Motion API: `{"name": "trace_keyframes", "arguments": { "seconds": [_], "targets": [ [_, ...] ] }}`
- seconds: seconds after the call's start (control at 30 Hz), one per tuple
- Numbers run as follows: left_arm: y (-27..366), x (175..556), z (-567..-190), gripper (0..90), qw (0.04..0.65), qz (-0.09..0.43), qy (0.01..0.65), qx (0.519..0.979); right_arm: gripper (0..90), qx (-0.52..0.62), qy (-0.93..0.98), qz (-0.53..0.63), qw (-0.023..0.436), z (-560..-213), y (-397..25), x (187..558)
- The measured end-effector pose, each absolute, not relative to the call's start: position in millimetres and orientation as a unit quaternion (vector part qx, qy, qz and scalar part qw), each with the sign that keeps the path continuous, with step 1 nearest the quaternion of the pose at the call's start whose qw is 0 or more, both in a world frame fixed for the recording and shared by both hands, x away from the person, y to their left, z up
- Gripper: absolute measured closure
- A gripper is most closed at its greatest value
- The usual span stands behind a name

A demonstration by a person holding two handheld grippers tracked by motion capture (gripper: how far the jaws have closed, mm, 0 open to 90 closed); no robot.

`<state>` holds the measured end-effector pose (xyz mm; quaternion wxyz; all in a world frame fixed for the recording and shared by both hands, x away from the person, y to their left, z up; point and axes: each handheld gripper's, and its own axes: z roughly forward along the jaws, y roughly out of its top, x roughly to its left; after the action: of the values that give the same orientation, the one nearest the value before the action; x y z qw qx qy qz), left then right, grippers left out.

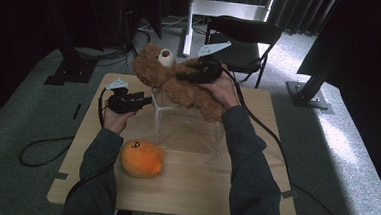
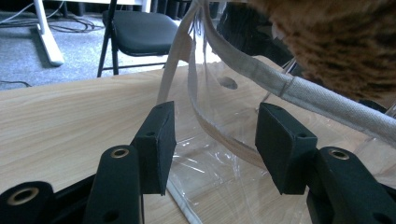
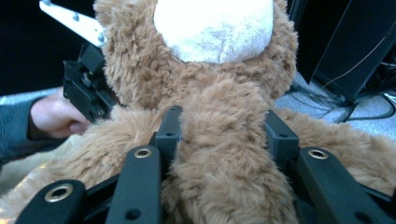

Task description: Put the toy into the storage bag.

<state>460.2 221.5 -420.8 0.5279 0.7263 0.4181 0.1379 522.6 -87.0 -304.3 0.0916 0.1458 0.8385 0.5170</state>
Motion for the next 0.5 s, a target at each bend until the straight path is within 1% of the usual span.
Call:
{"name": "trace_keyframes", "arguments": {
  "seconds": [0.5],
  "targets": [
    [220.9,461.3,-422.1,49.0,0.533,0.132,0.418,0.723,58.5,0.145,0.861,0.48,0.082,-310.0,-72.3,531.1]
  ]
}}
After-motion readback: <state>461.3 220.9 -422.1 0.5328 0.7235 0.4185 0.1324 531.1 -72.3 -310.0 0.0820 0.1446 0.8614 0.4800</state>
